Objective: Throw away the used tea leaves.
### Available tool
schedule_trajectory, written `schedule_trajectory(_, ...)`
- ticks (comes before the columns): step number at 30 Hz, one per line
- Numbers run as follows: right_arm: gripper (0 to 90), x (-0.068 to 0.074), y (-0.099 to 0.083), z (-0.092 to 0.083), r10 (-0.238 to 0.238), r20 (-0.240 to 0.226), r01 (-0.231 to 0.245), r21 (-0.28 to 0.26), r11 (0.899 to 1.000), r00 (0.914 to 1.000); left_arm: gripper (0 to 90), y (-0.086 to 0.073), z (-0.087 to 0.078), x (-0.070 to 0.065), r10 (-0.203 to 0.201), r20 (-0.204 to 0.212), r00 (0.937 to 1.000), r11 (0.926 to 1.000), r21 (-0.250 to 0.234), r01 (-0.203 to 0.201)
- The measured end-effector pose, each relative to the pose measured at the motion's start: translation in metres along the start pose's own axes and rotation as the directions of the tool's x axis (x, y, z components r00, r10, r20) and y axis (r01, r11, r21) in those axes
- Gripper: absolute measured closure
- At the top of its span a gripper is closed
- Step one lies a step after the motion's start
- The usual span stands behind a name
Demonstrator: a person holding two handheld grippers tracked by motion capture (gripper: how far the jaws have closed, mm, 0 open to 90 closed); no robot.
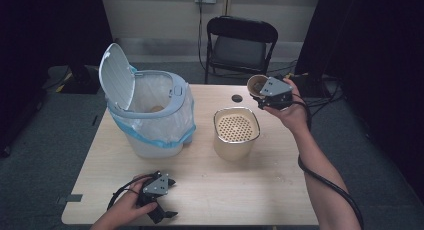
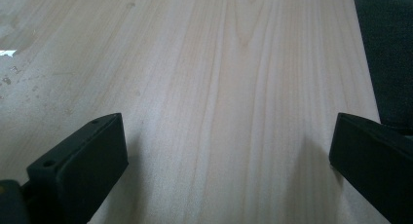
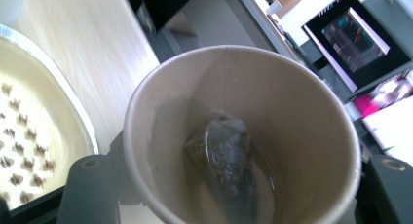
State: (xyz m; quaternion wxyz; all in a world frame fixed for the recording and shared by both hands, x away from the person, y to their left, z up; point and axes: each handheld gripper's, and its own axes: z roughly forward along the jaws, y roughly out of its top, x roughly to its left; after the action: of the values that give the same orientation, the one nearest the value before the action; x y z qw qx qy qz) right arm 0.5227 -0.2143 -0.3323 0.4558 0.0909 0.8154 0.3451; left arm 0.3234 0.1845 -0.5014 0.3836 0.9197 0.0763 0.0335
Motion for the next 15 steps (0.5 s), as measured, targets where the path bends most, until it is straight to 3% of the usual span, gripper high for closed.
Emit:
schedule_trajectory(1, 30.6, 0.007, 0.006, -0.001, -0.092, 0.007, 0.092, 0.03, 0.995, 0.9957, 0.0, 0.0, 0.0, 0.0, 0.001, 0.0, 1.0, 1.0, 0.0, -0.001)
schedule_trajectory(2, 30.6, 0.007, 0.006, -0.001, -0.092, 0.007, 0.092, 0.03, 0.995, 0.9957, 0.0, 0.0, 0.0, 0.0, 0.001, 0.0, 1.0, 1.0, 0.0, -0.001)
schedule_trajectory(3, 30.9, 0.013, 0.011, -0.002, -0.151, 0.026, 0.15, 0.045, 0.988, 0.9882, 0.0, 0.0, 0.0, 0.0, 0.0, 0.002, 1.0, 1.0, -0.002, 0.0)
schedule_trajectory(4, 30.9, 0.013, 0.011, -0.002, -0.151, 0.026, 0.15, 0.045, 0.988, 0.9882, 0.0, 0.0, 0.0, 0.0, 0.0, 0.002, 1.0, 1.0, -0.002, 0.0)
schedule_trajectory(5, 31.0, 0.017, 0.016, -0.004, -0.253, 0.059, 0.249, 0.062, 0.967, 0.9657, 0.0, 0.0, 0.0, 0.0, 0.0, 0.002, 1.0, 1.0, -0.002, 0.0)
schedule_trajectory(6, 31.0, 0.021, 0.019, -0.005, -0.322, 0.077, 0.315, 0.087, 0.945, 0.9436, 0.0, 0.0, 0.0, 0.0, 0.0, 0.002, 1.0, 1.0, -0.002, 0.0)
schedule_trajectory(8, 31.2, 0.03, 0.024, -0.006, -0.486, 0.099, 0.472, 0.136, 0.871, 0.8686, 0.0, 0.0, 0.0, 0.0, 0.0, 0.003, 1.0, 1.0, -0.002, 0.0)
schedule_trajectory(9, 31.2, 0.036, 0.026, -0.006, -0.586, 0.115, 0.563, 0.179, 0.807, 0.8024, 0.0, 0.0, 0.0, 0.0, 0.0, 0.002, 1.0, 1.0, -0.002, 0.0)
schedule_trajectory(10, 31.2, 0.041, 0.027, -0.006, -0.647, 0.12, 0.621, 0.196, 0.759, 0.7527, 0.0, 0.0, 0.0, 0.0, 0.0, 0.002, 1.0, 1.0, -0.002, 0.0)
schedule_trajectory(11, 31.2, 0.044, 0.027, -0.007, -0.68, 0.121, 0.652, 0.209, 0.729, 0.7227, 0.0, 0.0, 0.0, 0.0, 0.0, 0.002, 1.0, 1.0, -0.002, 0.0)
schedule_trajectory(12, 31.2, 0.044, 0.027, -0.007, -0.68, 0.121, 0.652, 0.209, 0.729, 0.7227, 0.0, 0.0, 0.0, 0.0, 0.0, 0.002, 1.0, 1.0, -0.002, 0.0)
schedule_trajectory(13, 31.2, 0.047, 0.027, -0.007, -0.731, 0.133, 0.696, 0.232, 0.68, 0.6695, 0.0, 0.0, 0.0, 0.0, 0.0, 0.002, 1.0, 1.0, -0.002, 0.0)
schedule_trajectory(14, 31.2, 0.051, 0.028, -0.009, -0.766, 0.138, 0.73, 0.239, 0.641, 0.6277, 0.0, 0.0, 0.0, 0.0, 0.0, 0.002, 1.0, 1.0, -0.002, 0.0)
schedule_trajectory(15, 31.1, 0.057, 0.028, -0.01, -0.802, 0.156, 0.76, 0.259, 0.596, 0.5759, 0.0, 0.0, 0.0, 0.0, 0.0, 0.002, 1.0, 1.0, -0.002, 0.0)
